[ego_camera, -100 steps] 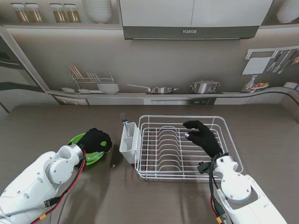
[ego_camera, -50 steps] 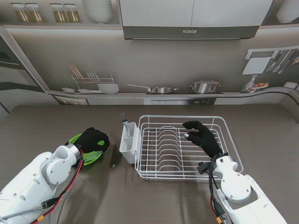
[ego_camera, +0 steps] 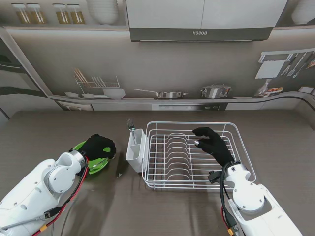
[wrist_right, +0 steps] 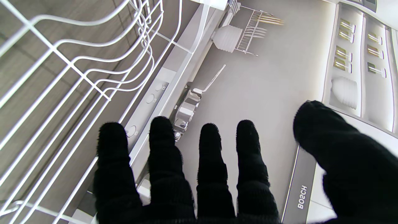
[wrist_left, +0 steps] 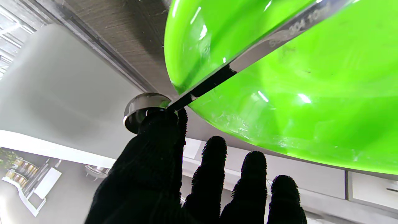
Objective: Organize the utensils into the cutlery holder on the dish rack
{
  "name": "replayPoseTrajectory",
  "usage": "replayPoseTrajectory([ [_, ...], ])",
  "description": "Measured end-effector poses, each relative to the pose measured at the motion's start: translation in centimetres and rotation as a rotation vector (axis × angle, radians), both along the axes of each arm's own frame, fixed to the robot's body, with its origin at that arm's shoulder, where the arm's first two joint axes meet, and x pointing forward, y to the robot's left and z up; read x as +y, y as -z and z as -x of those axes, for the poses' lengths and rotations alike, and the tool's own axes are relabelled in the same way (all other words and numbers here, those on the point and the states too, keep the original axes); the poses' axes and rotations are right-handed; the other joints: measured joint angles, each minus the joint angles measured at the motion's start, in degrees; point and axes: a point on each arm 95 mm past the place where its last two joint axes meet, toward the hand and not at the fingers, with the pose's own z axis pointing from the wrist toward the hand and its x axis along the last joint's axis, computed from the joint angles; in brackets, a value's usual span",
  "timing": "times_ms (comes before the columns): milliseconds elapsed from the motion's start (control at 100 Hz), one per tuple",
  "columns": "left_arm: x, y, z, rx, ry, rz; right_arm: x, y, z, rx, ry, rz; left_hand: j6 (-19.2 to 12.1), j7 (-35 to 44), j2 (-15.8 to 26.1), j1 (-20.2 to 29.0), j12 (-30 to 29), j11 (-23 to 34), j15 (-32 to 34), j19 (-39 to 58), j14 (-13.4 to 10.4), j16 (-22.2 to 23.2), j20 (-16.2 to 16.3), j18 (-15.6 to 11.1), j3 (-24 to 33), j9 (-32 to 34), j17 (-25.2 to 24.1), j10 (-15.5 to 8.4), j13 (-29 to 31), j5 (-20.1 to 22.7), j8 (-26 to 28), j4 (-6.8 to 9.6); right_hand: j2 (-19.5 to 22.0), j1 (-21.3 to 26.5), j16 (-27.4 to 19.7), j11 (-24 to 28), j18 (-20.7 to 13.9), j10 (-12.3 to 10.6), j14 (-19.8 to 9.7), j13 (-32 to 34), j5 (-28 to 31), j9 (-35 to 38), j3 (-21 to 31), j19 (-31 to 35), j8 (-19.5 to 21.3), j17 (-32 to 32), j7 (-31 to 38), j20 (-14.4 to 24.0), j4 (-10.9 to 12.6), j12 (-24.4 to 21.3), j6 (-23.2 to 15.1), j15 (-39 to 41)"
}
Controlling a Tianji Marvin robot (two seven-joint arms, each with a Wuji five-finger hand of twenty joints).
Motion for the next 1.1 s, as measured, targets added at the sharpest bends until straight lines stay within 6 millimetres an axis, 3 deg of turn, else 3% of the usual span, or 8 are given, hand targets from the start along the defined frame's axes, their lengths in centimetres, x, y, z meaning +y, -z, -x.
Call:
replayPoseTrajectory([
  [530,0.3,-2.2,0.1,-0.044,0.014,0.008,0.0,0.0,0.0,0.002,-0.002,0.000,0.50,0.35,1.10,1.19,0.00,0.00,-0.01,0.00,0.00,-0.02,0.00,0.01,-1.64,-0.01,-0.01,0.00,0.00,-0.73,2.61,0.00,0.44,0.00,0.00,0.00,0.00,0.00,0.01,0.00,-0.01,0.00,0.00,-0.06,0.00,0.00,0.00,0.04,0.00,0.00,0.02,0.00],
  [960,-0.1,-6.6,0.8,-0.150,0.051,0.025,0.0,0.1,0.0,0.001,-0.001,0.000,1.09,1.26,1.65,1.73,0.37,0.61,-0.01,0.00,-0.68,-0.02,0.00,0.01,-2.70,-0.01,-0.01,0.31,0.05,-1.39,5.13,-0.01,0.46,0.00,0.00,0.00,0.00,0.01,0.02,0.00,-0.02,0.00,0.00,-0.54,0.00,0.00,0.00,0.09,0.00,0.00,0.02,0.00],
  [1100,-0.7,-7.7,1.1,-0.166,0.048,0.103,0.0,0.1,0.0,0.001,-0.002,0.000,1.45,1.31,1.65,1.76,0.50,0.69,0.17,0.00,-0.71,-0.02,0.00,0.02,-2.74,0.03,0.00,0.68,0.07,-1.39,5.43,-0.01,0.48,0.00,0.00,0.00,0.00,0.00,0.02,0.00,-0.03,0.00,0.00,-0.56,0.00,0.00,0.00,0.11,0.01,0.00,0.02,0.00],
])
